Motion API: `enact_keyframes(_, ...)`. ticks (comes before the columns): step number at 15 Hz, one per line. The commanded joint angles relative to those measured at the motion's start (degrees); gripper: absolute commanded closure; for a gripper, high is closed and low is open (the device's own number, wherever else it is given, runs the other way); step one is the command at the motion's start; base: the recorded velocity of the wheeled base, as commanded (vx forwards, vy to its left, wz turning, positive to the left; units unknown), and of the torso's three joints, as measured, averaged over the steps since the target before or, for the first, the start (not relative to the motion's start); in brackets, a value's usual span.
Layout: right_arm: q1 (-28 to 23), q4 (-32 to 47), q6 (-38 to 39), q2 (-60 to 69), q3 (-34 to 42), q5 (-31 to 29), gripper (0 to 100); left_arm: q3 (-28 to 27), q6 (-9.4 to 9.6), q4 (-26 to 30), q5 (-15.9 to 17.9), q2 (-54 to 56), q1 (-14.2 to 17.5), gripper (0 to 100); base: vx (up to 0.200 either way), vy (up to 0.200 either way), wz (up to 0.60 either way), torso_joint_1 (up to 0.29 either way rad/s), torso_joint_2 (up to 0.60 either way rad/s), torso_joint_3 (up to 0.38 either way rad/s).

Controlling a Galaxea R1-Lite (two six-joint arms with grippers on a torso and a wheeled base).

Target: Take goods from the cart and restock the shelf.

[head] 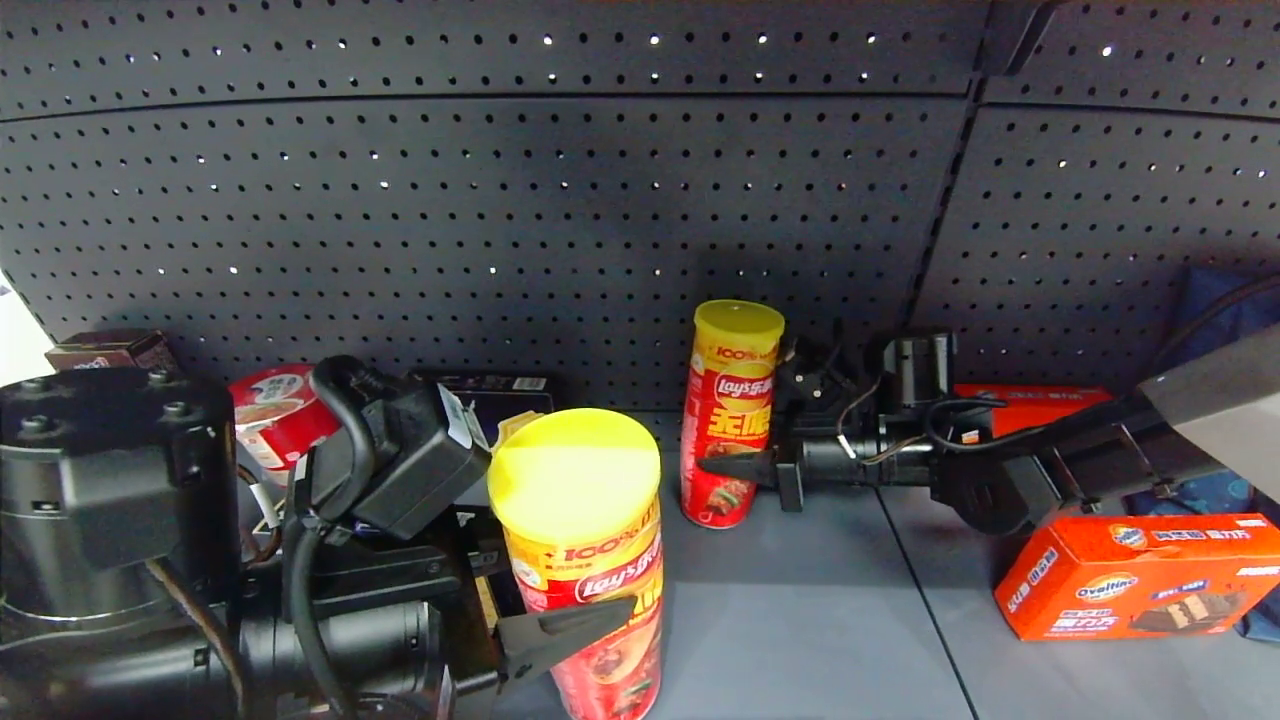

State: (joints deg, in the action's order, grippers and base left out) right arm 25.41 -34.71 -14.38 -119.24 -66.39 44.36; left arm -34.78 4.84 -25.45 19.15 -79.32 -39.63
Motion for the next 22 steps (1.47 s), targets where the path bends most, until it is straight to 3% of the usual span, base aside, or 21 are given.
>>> enact_keyframes(1,0.08,-0.01,-0.03,0.32,0.12,0.11,100,0.06,-0.01,-0.03,0.01,-0.04,-0.01,100,0.0,0.0,0.0,0.0,0.0,0.0)
enact_keyframes(8,0.43,-0.01,-0.12,3.48,3.55,-0.24,100,0.06,-0.18,-0.03,-0.17,0.05,0.08,100,0.0,0.0,0.0,0.0,0.0,0.0)
enact_keyframes(11,1.05,-0.98,-0.64,6.47,7.5,-0.77,100,0.94,-0.01,-0.03,-0.08,0.13,1.57,100,0.0,0.0,0.0,0.0,0.0,0.0)
enact_keyframes(14,2.46,-4.32,-0.82,9.55,13.57,-4.2,100,1.03,-0.01,-0.03,-0.08,0.22,1.57,100,0.0,0.0,0.0,0.0,0.0,0.0)
enact_keyframes(22,4.65,-4.4,-0.73,20.01,25.08,-4.28,100,-0.02,0.08,-0.03,-0.08,-0.22,1.49,100,0.0,0.0,0.0,0.0,0.0,0.0)
